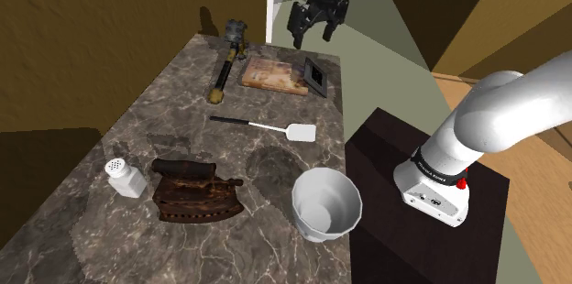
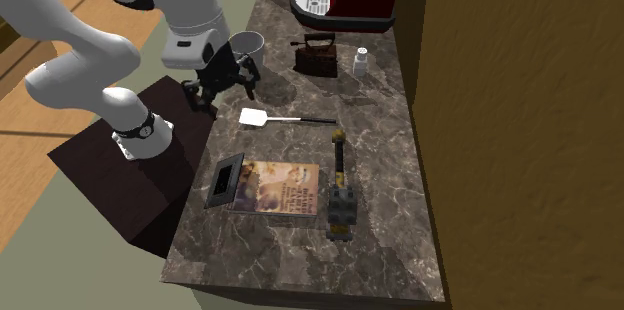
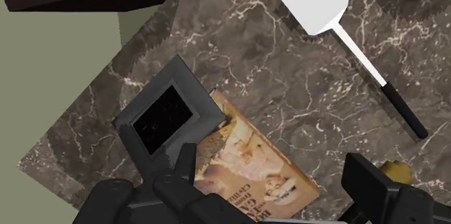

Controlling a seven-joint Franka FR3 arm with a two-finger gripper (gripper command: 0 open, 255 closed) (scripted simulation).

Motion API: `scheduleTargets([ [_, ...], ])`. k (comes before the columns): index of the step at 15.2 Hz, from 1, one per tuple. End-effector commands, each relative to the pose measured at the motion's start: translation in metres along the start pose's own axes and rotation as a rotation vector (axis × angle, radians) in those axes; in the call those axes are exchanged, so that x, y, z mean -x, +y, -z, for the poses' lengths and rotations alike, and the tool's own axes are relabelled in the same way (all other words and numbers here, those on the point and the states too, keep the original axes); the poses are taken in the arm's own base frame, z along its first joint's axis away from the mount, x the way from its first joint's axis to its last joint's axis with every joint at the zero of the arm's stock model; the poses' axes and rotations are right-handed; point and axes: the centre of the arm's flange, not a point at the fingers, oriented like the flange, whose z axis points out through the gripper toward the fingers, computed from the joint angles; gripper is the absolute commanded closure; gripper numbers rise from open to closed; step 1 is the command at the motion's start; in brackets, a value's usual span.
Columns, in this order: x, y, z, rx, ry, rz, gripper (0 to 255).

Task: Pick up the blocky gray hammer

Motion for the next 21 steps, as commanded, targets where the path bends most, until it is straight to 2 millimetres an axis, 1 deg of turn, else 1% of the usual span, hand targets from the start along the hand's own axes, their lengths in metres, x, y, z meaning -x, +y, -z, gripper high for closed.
scheduleTargets([
  [1, -0.015, -0.02, -0.01, 0.009, 0.01, -0.071, 0],
  [6, -0.054, -0.066, -0.042, 0.037, 0.033, -0.231, 0],
  [11, -0.1, -0.103, -0.074, 0.065, 0.055, -0.391, 0],
  [16, -0.152, -0.132, -0.106, 0.093, 0.078, -0.552, 0],
  [21, -0.208, -0.151, -0.137, 0.121, 0.1, -0.712, 0],
])
